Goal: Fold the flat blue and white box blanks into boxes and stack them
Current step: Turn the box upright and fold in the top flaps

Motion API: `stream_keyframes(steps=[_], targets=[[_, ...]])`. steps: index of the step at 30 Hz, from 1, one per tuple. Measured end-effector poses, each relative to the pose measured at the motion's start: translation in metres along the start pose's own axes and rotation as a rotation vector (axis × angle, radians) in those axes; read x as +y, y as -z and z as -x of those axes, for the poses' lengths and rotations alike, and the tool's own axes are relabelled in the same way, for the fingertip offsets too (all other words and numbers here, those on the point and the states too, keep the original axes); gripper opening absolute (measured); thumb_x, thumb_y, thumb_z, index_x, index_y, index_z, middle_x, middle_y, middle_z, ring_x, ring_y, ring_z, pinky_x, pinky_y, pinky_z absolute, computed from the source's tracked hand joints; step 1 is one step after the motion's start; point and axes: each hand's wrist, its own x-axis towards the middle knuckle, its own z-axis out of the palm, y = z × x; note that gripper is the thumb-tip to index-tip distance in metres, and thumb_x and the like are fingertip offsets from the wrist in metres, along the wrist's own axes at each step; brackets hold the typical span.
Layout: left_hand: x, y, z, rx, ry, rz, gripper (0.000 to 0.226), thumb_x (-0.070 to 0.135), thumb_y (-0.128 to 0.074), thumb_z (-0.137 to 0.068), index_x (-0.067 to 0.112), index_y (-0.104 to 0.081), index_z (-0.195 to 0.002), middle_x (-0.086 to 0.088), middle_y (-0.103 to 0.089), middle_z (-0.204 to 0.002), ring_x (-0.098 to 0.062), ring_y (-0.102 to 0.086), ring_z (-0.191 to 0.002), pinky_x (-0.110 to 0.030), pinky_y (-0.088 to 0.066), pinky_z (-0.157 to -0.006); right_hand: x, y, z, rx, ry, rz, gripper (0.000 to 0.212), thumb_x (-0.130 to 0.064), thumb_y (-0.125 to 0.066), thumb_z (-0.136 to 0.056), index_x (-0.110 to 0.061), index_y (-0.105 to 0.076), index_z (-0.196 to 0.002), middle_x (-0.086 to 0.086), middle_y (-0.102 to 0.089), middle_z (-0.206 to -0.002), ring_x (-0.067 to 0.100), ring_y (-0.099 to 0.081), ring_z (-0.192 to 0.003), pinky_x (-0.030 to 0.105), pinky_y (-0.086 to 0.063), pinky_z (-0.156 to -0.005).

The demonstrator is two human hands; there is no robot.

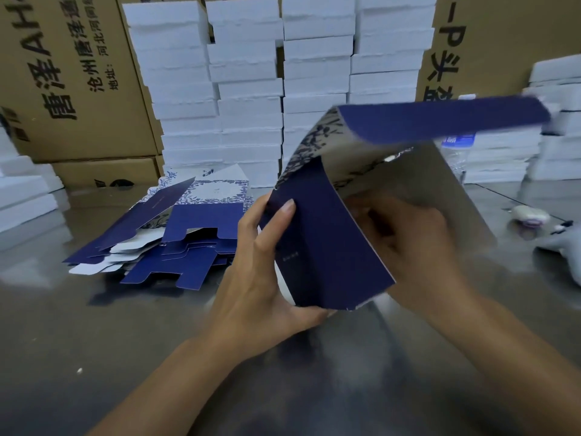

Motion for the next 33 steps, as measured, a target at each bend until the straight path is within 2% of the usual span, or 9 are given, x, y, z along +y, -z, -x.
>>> stream_keyframes(steps=[3,5,9,14,21,25,27,29,33], targets=[[-0.002,-0.001,0.001,0.032,0.077,0.028,0.115,0.054,-0.079,-0.056,0.050,-0.004,-0.143,-0.007,-0.016,-0.151,-0.011,-0.030,-0.138,-0.035,-0.047,-0.098,-0.006,-0.002,0.008,0.307,0.111,-0.224,0.024,-0.021,-0.040,-0.094,-0.025,-0.050,-0.116,-0.009,-0.065,-0.090,0.010,-0.065,-0.077,0.021,-0.050,-0.070],[-0.003,0.000,0.002,0.038,0.156,0.057,0.115,0.056,-0.079,-0.055,0.054,-0.003,-0.141,-0.005,-0.016,-0.150,-0.019,-0.028,-0.140,-0.040,-0.042,-0.105,-0.012,-0.007,0.012,0.331,0.195,-0.372,0.032,-0.023,-0.036,-0.096,-0.021,-0.037,-0.128,0.006,-0.058,-0.119,0.020,-0.062,-0.102,0.036,-0.051,-0.085],[0.003,0.003,0.001,0.032,0.225,0.079,0.111,0.059,-0.076,-0.052,0.060,-0.006,-0.138,-0.007,-0.020,-0.146,-0.020,-0.027,-0.139,-0.028,-0.040,-0.106,-0.022,-0.014,0.022,0.259,0.462,-0.143,0.038,-0.028,-0.034,-0.098,-0.011,-0.036,-0.131,0.007,-0.040,-0.139,0.022,-0.044,-0.126,0.040,-0.038,-0.102],[0.013,0.004,0.000,-0.022,0.312,0.127,0.113,0.055,-0.080,-0.046,0.062,-0.014,-0.137,-0.002,-0.019,-0.142,-0.018,-0.041,-0.131,-0.029,-0.046,-0.097,-0.025,-0.017,0.023,0.364,0.389,0.156,0.032,-0.026,-0.049,-0.089,-0.004,-0.065,-0.106,0.015,-0.057,-0.122,0.027,-0.053,-0.111,0.046,-0.042,-0.092],[0.018,-0.001,-0.001,-0.029,0.330,0.209,0.102,0.048,-0.078,-0.048,0.063,-0.020,-0.131,0.005,-0.018,-0.140,-0.027,-0.042,-0.131,-0.038,-0.046,-0.099,-0.025,-0.020,0.023,0.389,0.345,0.281,0.032,-0.036,-0.059,-0.082,-0.006,-0.070,-0.086,0.014,-0.063,-0.110,0.029,-0.054,-0.113,0.054,-0.039,-0.092],[0.019,0.001,-0.003,-0.045,0.346,0.178,0.096,0.052,-0.078,-0.049,0.065,-0.024,-0.128,0.003,-0.025,-0.134,-0.018,-0.043,-0.127,-0.006,-0.037,-0.093,-0.022,-0.023,0.025,0.414,0.363,0.330,0.025,-0.024,-0.055,-0.088,-0.010,-0.067,-0.071,-0.001,-0.068,-0.077,0.024,-0.066,-0.092,0.053,-0.033,-0.098],[0.019,0.006,-0.004,-0.078,0.334,0.196,0.079,0.054,-0.071,-0.061,0.066,-0.027,-0.125,0.006,-0.030,-0.130,-0.005,-0.043,-0.122,0.000,-0.030,-0.092,-0.019,-0.023,0.025,0.414,0.352,0.331,0.027,-0.021,-0.054,-0.089,-0.011,-0.065,-0.067,-0.004,-0.065,-0.069,0.019,-0.064,-0.077,0.046,-0.030,-0.099],[0.021,0.009,-0.006,-0.075,0.345,0.326,0.048,0.049,-0.060,-0.079,0.062,-0.041,-0.121,0.008,-0.037,-0.124,0.000,-0.045,-0.117,-0.009,-0.033,-0.097,-0.018,-0.023,0.025,0.424,0.341,0.339,0.029,-0.021,-0.053,-0.091,-0.011,-0.063,-0.065,-0.004,-0.062,-0.065,0.017,-0.059,-0.069,0.044,-0.030,-0.099],[0.030,0.011,-0.014,0.047,0.411,0.520,0.017,0.027,-0.047,-0.090,0.030,-0.062,-0.095,-0.002,-0.047,-0.107,0.008,-0.053,-0.091,-0.006,-0.038,-0.084,-0.020,-0.024,0.026,0.445,0.394,0.409,0.030,-0.018,-0.054,-0.091,-0.010,-0.060,-0.063,-0.003,-0.058,-0.061,0.019,-0.055,-0.061,0.041,-0.031,-0.098]])
